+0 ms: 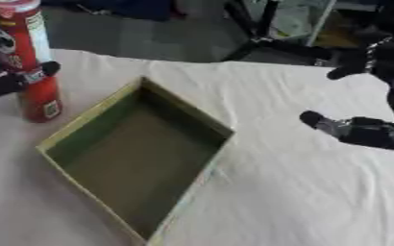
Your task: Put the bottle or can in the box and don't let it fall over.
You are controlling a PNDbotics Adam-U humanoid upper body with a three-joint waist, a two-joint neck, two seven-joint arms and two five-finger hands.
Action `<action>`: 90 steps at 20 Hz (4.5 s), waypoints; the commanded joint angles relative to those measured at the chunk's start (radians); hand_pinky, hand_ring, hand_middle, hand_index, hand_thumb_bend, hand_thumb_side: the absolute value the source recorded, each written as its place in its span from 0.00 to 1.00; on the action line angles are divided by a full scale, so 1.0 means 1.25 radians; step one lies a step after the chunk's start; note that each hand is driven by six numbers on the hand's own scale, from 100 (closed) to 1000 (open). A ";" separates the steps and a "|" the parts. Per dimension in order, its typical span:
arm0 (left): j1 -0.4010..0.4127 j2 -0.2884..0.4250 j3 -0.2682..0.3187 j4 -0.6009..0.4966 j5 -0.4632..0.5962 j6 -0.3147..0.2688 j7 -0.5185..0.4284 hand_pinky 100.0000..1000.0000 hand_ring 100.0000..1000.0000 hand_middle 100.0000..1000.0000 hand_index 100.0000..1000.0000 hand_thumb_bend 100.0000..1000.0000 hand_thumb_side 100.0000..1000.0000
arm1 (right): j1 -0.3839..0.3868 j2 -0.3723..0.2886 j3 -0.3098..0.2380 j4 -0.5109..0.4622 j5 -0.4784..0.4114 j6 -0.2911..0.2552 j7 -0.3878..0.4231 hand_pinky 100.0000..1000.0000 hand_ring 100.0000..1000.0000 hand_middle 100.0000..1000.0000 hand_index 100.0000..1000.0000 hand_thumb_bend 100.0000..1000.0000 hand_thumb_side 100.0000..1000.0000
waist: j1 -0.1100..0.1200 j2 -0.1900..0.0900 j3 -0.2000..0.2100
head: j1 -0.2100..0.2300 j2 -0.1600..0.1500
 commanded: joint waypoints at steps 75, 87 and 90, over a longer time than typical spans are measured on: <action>0.131 -0.018 -0.159 -0.548 0.433 0.178 -0.013 0.94 0.89 0.53 0.25 0.00 0.36 | 0.459 0.163 -0.286 -0.223 -0.496 0.145 0.002 0.92 0.82 0.88 0.83 0.00 0.52 | 0.060 -0.144 0.029 | -0.046 0.141; 0.190 -0.083 -0.197 -0.490 0.358 0.113 0.027 0.95 0.89 0.53 0.26 0.00 0.43 | 0.451 0.196 -0.286 -0.223 -0.503 0.125 0.003 0.92 0.82 0.87 0.83 0.00 0.52 | 0.046 -0.130 0.012 | -0.020 0.125; 0.199 -0.091 -0.204 -0.448 0.322 0.077 0.041 0.95 0.89 0.54 0.26 0.00 0.46 | 0.451 0.200 -0.288 -0.223 -0.505 0.112 -0.001 0.92 0.81 0.87 0.83 0.00 0.52 | 0.044 -0.128 0.008 | -0.016 0.121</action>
